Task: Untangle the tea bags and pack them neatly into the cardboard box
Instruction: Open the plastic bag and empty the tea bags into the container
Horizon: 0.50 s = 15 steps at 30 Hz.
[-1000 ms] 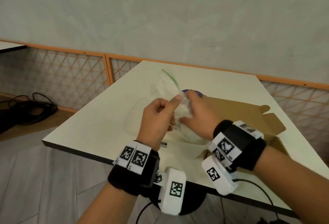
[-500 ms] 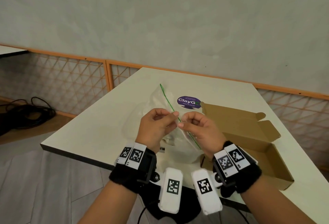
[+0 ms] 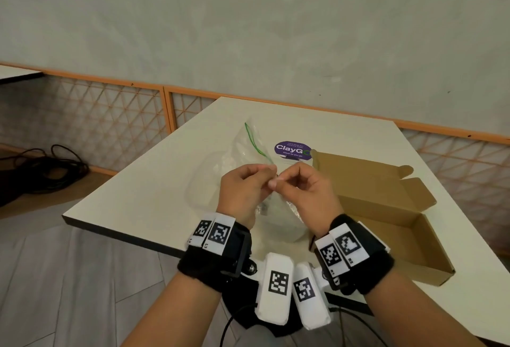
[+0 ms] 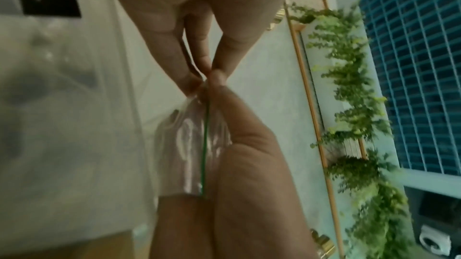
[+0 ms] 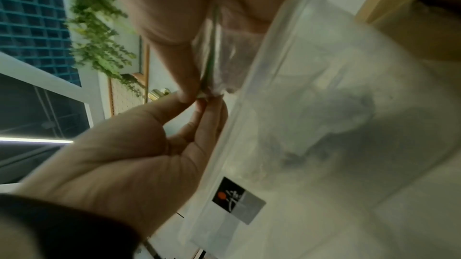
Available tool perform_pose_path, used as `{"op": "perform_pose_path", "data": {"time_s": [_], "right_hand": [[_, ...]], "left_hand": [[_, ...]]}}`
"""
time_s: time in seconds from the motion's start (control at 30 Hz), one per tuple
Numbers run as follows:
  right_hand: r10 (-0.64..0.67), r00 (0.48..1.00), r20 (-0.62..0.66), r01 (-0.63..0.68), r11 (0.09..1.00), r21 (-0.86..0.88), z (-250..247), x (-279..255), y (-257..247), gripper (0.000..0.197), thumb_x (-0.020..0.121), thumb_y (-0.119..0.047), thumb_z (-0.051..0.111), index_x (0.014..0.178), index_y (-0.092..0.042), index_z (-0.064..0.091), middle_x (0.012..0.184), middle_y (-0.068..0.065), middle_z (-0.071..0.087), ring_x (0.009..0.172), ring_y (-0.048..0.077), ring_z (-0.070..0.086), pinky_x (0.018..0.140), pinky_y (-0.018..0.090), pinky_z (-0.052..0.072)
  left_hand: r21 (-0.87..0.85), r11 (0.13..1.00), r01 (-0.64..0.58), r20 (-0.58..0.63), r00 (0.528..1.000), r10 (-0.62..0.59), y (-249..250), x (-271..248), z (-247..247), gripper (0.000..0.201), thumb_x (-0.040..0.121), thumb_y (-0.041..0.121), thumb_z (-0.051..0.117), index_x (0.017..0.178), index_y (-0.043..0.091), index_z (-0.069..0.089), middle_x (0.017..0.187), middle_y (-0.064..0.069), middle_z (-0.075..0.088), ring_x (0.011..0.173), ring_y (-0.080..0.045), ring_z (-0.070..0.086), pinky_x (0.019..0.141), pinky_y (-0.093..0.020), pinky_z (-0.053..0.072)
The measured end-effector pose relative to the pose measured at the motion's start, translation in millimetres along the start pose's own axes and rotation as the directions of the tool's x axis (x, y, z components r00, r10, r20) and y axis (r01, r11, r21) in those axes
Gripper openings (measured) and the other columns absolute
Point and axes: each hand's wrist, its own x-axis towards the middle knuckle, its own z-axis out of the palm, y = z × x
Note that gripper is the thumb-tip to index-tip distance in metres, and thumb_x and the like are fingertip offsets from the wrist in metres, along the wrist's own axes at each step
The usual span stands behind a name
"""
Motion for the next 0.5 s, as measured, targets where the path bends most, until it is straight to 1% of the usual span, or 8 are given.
{"op": "perform_pose_path", "data": {"time_s": [0.07,0.1,0.13,0.17,0.27,0.33,0.4,0.5], "right_hand": [[0.072,0.997,0.03,-0.074,0.995,0.074,-1.6,1.6,-6.6,0.006,0.078,-0.013,0.071,0.075,-0.011,0.066,0.061,-0.009,0.059,0.055,0.002,0.049,0.058,0.014,0.041],[0.088,0.996,0.035,-0.09,0.994,0.068,-2.7,3.0,-8.7,0.006,0.079,-0.014,0.071,0.078,-0.009,0.069,0.06,-0.009,0.059,0.051,0.0,0.047,0.054,0.013,0.039],[0.093,0.995,0.037,-0.095,0.994,0.049,-3.6,4.7,-9.7,0.008,0.079,-0.015,0.071,0.081,-0.007,0.07,0.059,-0.008,0.058,0.049,0.0,0.045,0.051,0.012,0.038],[0.092,0.995,0.046,-0.093,0.996,0.018,-4.3,6.9,-10.4,0.008,0.08,-0.014,0.071,0.082,-0.006,0.07,0.059,-0.005,0.057,0.049,0.001,0.044,0.051,0.013,0.038],[0.104,0.991,0.087,-0.098,0.992,-0.075,-5.9,11.4,-15.2,0.004,0.082,-0.008,0.068,0.079,-0.007,0.07,0.063,0.005,0.057,0.054,0.007,0.047,0.055,0.017,0.043],[0.138,0.985,0.106,-0.133,0.989,-0.062,-6.9,13.8,-18.2,0.006,0.082,-0.006,0.067,0.076,-0.007,0.067,0.065,0.009,0.058,0.057,0.011,0.051,0.058,0.019,0.046],[0.189,0.974,0.123,-0.193,0.981,0.019,-6.8,15.2,-22.2,0.01,0.083,-0.003,0.064,0.073,-0.007,0.065,0.063,0.005,0.06,0.055,0.009,0.055,0.057,0.017,0.05],[0.243,0.958,0.152,-0.257,0.963,0.08,-5.2,16.1,-27.5,0.015,0.086,-0.001,0.059,0.073,-0.007,0.063,0.062,0.001,0.061,0.055,0.007,0.057,0.06,0.019,0.053]], "left_hand": [[-0.068,0.998,0.015,0.016,1.0,-0.014,-0.2,1.2,-1.8,0.007,0.083,-0.004,0.064,0.081,0.001,0.069,0.075,-0.011,0.069,0.072,-0.018,0.068,0.072,-0.023,0.058],[-0.101,0.994,0.033,0.039,0.999,-0.03,0.5,2.2,-3.0,0.006,0.084,-0.003,0.064,0.082,0.0,0.069,0.075,-0.011,0.071,0.073,-0.017,0.07,0.073,-0.022,0.057],[-0.134,0.989,0.057,0.07,0.996,-0.048,1.5,3.2,-4.0,0.004,0.084,-0.001,0.065,0.085,-0.001,0.069,0.077,-0.012,0.072,0.074,-0.016,0.071,0.074,-0.022,0.057],[-0.158,0.984,0.078,0.104,0.993,-0.062,2.8,3.9,-5.8,0.006,0.084,0.001,0.066,0.088,-0.003,0.069,0.08,-0.013,0.073,0.077,-0.017,0.072,0.075,-0.022,0.057],[-0.158,0.98,0.121,0.198,0.976,-0.089,6.0,5.0,-10.4,0.013,0.084,0.004,0.066,0.09,-0.008,0.067,0.089,-0.017,0.073,0.083,-0.018,0.072,0.076,-0.021,0.056],[-0.164,0.977,0.135,0.224,0.97,-0.096,7.0,5.9,-13.8,0.011,0.085,0.004,0.064,0.087,-0.006,0.067,0.085,-0.014,0.073,0.08,-0.014,0.071,0.073,-0.019,0.056],[-0.196,0.968,0.154,0.237,0.966,-0.106,6.8,6.2,-16.1,0.009,0.086,0.005,0.062,0.085,-0.003,0.067,0.08,-0.009,0.073,0.076,-0.01,0.071,0.071,-0.017,0.055],[-0.235,0.958,0.165,0.262,0.96,-0.101,4.8,6.3,-19.2,0.012,0.083,0.007,0.063,0.089,-0.002,0.067,0.084,-0.007,0.072,0.078,-0.009,0.07,0.073,-0.016,0.055]]}}
